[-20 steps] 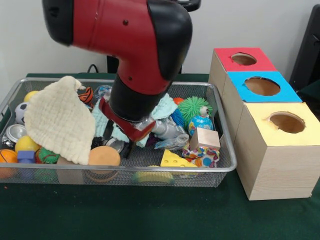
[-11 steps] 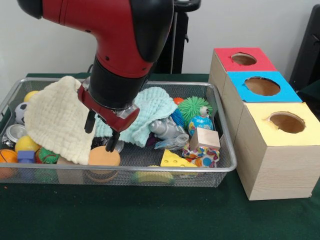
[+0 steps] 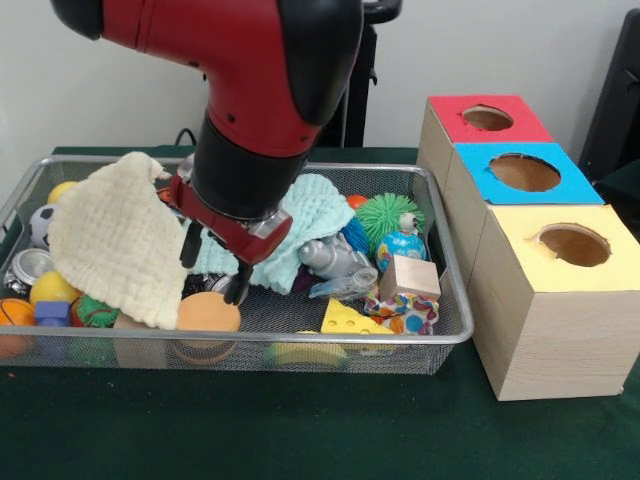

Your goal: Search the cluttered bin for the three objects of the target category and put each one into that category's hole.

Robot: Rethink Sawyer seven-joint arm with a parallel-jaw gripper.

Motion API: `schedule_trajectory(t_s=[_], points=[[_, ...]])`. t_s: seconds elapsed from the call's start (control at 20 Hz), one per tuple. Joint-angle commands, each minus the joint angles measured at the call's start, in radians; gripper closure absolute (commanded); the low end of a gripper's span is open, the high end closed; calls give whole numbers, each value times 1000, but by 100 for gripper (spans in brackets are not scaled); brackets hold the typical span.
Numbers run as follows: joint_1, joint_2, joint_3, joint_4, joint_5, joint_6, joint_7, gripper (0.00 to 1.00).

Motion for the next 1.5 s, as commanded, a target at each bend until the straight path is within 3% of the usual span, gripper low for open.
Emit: schedule_trajectory(t_s=[0.05,1.5], points=[[18,60,54,59,-39,92,-237,0],[-17,136,59,43,-46,-5,-246,0]])
